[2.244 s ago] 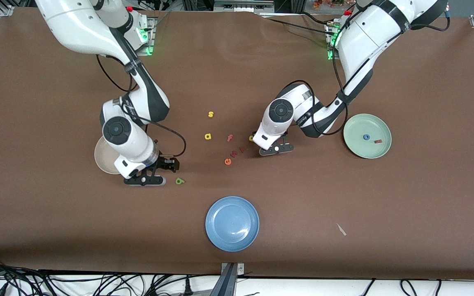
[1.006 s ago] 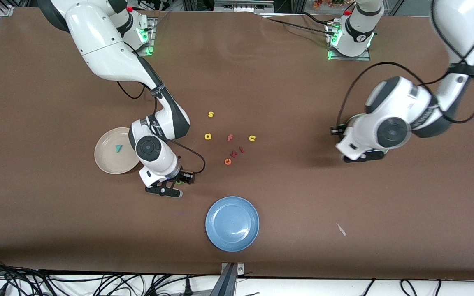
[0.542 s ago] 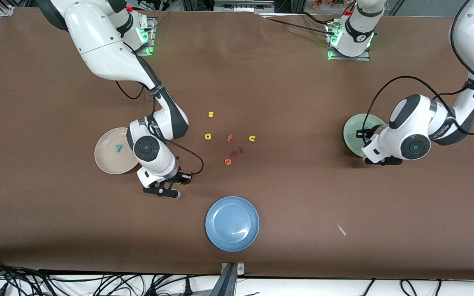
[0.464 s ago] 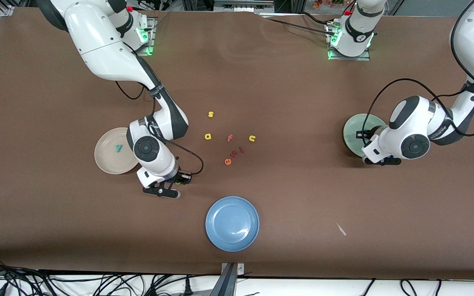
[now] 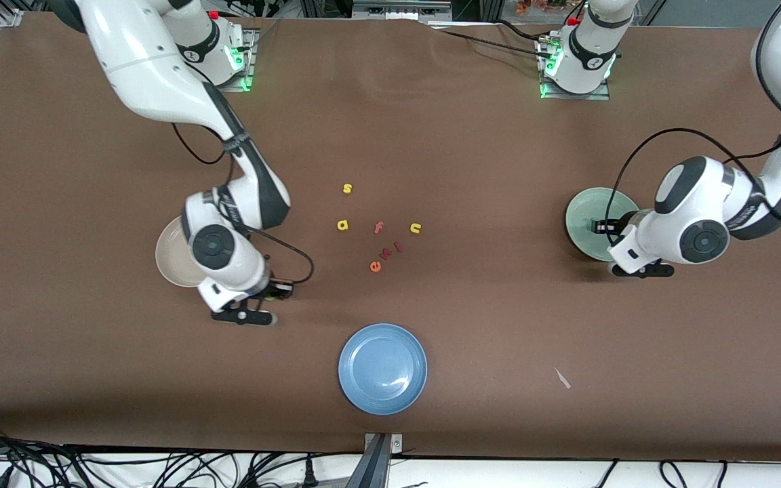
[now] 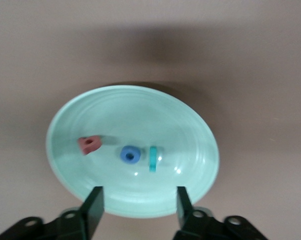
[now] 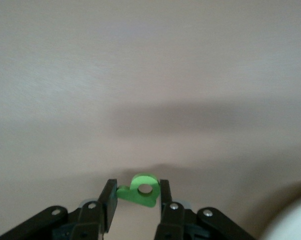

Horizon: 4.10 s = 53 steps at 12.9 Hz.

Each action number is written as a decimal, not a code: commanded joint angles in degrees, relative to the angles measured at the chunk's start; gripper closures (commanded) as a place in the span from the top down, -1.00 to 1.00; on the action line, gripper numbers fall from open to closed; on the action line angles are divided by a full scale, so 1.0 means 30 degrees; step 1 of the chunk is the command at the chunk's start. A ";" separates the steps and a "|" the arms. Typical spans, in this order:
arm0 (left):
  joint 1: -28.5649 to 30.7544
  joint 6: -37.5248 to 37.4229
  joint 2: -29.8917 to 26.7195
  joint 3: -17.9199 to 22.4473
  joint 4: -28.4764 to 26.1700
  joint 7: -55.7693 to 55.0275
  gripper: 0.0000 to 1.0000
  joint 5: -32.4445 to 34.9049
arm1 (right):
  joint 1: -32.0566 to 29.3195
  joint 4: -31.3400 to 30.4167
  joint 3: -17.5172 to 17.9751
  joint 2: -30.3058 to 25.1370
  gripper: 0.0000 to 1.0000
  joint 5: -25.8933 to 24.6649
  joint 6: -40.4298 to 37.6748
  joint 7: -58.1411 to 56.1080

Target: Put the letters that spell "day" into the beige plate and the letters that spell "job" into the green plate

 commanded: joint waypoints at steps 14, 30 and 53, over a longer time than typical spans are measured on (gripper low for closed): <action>-0.2415 -0.8573 -0.0607 -0.2201 1.0861 -0.0373 1.00 0.0283 | -0.2327 -0.9447 0.2035 -0.6714 0.50 0.0784 0.0997 0.0055; -1.3845 -0.1321 -0.8014 1.6787 0.6073 0.5192 0.98 -0.9794 | 0.4825 -0.5751 0.1923 -0.1409 0.49 -0.0124 0.4220 1.2315; -1.3786 -0.1630 -0.7873 1.6699 0.5416 0.7567 1.00 -0.9590 | -0.3571 -0.6395 0.1483 -0.7353 -0.47 -0.0652 -0.3688 -0.4129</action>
